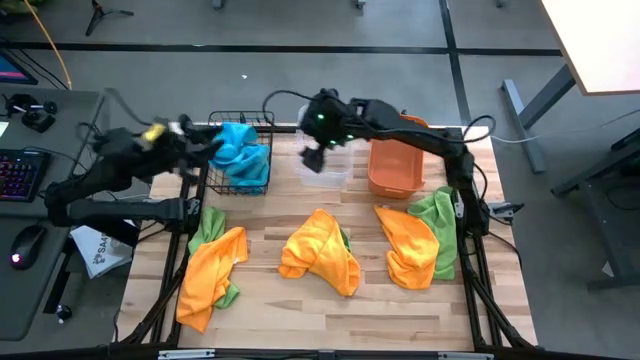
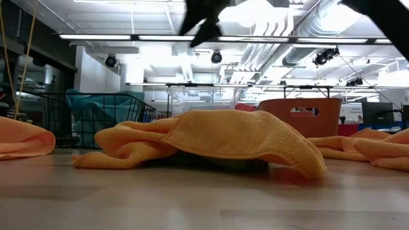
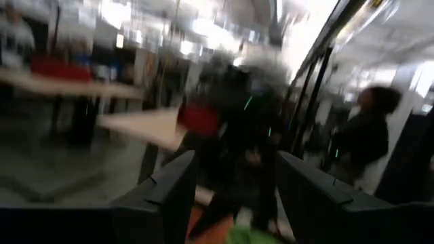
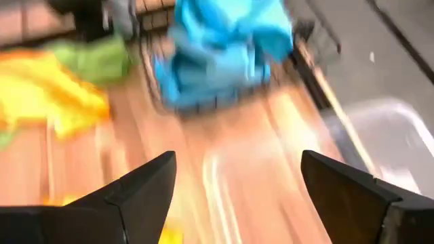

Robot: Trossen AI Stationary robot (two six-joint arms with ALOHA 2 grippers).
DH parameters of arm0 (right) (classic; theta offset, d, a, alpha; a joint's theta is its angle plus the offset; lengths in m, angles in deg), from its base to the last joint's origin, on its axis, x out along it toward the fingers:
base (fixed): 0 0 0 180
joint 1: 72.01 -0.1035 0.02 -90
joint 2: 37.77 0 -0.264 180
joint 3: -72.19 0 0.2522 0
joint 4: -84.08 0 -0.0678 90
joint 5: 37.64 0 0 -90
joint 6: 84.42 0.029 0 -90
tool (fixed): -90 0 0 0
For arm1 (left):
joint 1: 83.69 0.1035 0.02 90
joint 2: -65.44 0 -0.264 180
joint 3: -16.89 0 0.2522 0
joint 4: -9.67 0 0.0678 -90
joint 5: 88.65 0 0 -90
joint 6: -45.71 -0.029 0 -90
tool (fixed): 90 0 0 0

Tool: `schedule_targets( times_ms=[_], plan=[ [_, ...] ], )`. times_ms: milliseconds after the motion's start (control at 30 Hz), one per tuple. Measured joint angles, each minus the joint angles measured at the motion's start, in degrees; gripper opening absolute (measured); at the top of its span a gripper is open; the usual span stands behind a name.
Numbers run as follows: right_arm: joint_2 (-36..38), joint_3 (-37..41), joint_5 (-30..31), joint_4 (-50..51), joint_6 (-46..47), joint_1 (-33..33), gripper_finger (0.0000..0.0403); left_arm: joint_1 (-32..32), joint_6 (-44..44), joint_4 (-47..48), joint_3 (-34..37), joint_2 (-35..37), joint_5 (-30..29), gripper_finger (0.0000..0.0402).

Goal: Sort microfiber towel by color & place in baskets
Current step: Put the middle orange towel into the transparent bin

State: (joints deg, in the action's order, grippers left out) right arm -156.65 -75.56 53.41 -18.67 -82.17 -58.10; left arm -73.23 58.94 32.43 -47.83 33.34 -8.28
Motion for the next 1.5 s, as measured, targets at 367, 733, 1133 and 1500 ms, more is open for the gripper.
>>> schedule_targets(
  times_ms=[367, 733, 1133, 1500],
  plan=[
    [21.2, 28.5, 5.6, 5.9, 7.9, -11.1, 0.0309, -6.6, 4.4, 7.8, 0.0, -17.4, 12.6, 0.0186],
    [40.2, 77.9, 0.1, -41.8, 50.8, -26.5, 0.0309, -18.3, 7.7, 13.7, 0.0, -23.2, 4.2, 0.0186],
    [24.6, 75.6, -6.3, -50.5, 69.2, -29.8, 0.0309, -18.4, 7.7, 13.7, 0.0, -23.4, -1.5, 0.0186],
    [17.6, 70.4, -5.5, -42.7, 74.6, -30.1, 0.0272, -18.4, 7.6, 13.9, 0.0, -23.4, -1.5, 0.0186]
  ],
)
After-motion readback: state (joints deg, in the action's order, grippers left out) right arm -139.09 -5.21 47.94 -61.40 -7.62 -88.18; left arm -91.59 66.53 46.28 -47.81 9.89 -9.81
